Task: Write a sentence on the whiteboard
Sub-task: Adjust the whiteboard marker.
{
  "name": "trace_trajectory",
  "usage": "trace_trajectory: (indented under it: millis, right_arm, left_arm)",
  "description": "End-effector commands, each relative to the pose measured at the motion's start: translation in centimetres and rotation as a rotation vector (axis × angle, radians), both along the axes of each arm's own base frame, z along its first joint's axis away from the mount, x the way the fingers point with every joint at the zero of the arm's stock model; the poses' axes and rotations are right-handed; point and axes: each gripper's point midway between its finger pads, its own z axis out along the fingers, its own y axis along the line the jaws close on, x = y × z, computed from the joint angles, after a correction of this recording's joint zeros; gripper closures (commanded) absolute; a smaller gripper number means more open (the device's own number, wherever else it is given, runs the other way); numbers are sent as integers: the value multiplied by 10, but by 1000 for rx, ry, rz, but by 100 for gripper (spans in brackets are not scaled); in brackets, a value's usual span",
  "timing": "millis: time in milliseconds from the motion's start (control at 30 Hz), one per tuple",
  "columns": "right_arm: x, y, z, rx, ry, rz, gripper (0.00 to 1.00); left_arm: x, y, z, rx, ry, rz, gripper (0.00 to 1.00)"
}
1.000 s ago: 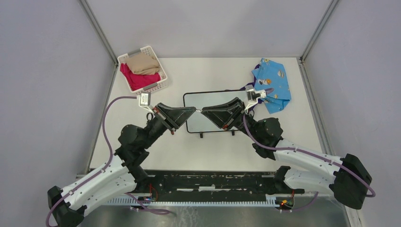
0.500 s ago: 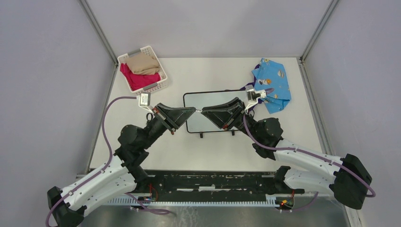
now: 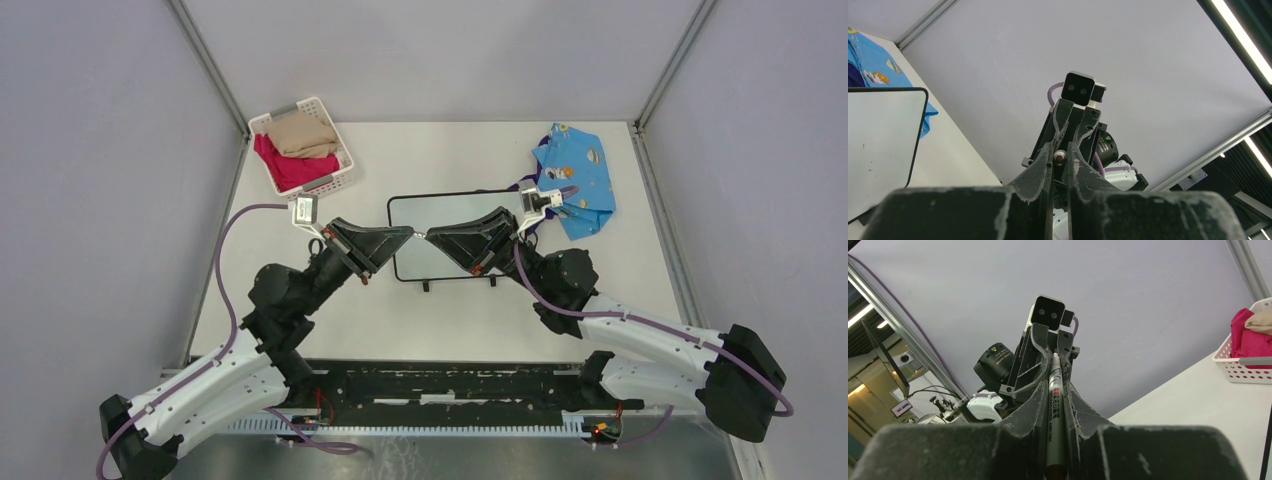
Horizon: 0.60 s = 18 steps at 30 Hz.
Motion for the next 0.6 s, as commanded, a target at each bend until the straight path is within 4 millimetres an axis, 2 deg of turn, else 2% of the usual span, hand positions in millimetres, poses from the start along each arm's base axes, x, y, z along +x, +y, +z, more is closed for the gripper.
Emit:
trace_trajectory:
  millis: [0, 100, 133, 167, 233, 300, 367, 433, 533, 567]
  right_arm:
    - [-13, -10, 32, 97, -81, 27, 96]
    - [-14, -9, 32, 94, -84, 29, 100]
    - [-14, -9, 31, 90, -86, 27, 100]
    - [-14, -9, 30, 82, -89, 24, 100]
    - [-12, -12, 26, 52, -101, -7, 100]
    - [-5, -16, 18, -28, -120, -77, 100]
    - [4, -26, 7, -124, -136, -175, 100]
    - [16, -40, -5, -231, -147, -293, 100]
    - [34, -66, -27, -407, -150, -461, 100]
    - [38, -74, -31, -455, -158, -504, 100]
  left_arm:
    - [9, 4, 4, 26, -33, 63, 98]
    - [10, 4, 1, 33, -27, 66, 98]
    - [10, 3, -2, 42, -20, 66, 94]
    - [11, 2, -4, 59, -14, 67, 87]
    - [12, 1, -8, 110, -4, 72, 62]
    - [14, 3, -14, 173, 7, 89, 42]
    - [8, 10, -17, 206, 32, 94, 40]
    - [17, 33, -19, 268, 21, 223, 25]
    - [22, 61, -27, 403, 8, 354, 19]
    - [24, 71, -36, 478, 11, 395, 19]
